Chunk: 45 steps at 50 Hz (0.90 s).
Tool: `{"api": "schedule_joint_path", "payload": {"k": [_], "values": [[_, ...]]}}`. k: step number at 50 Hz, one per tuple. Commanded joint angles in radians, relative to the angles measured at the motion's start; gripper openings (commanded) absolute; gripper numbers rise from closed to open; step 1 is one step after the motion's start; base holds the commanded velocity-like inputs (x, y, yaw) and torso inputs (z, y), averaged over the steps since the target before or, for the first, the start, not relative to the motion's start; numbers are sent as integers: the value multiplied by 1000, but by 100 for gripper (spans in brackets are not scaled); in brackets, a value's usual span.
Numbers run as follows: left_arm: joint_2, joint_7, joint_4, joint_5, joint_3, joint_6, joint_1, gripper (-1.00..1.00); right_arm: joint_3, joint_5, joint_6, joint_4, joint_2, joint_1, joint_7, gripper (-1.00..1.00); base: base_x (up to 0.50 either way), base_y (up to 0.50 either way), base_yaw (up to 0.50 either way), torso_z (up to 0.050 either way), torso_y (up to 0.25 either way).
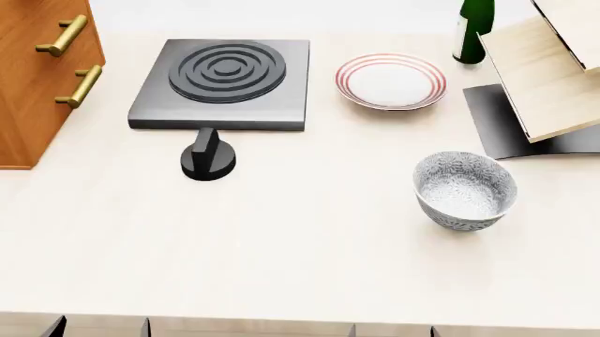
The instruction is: Put the bowl on the stove.
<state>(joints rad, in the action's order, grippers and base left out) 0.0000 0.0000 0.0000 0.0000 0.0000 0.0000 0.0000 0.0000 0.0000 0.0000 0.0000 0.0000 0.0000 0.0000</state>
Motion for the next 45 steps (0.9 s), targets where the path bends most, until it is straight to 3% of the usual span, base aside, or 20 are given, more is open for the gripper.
{"api": "schedule_joint_path", "payload": {"k": [1, 36, 45], "values": [[-16, -18, 1, -18, 17, -1, 0, 100, -20, 16, 10, 4, 16, 4, 18, 100, 0, 0, 0, 0, 0], [-80, -90, 1, -96, 91, -5, -6, 100, -104, 99, 62, 18, 82, 25, 72, 100, 0, 0, 0, 0, 0], [-68, -148, 48, -136, 44, 39, -3, 100, -99, 131, 147, -89, 120, 36, 75, 100, 0, 0, 0, 0, 0]]}}
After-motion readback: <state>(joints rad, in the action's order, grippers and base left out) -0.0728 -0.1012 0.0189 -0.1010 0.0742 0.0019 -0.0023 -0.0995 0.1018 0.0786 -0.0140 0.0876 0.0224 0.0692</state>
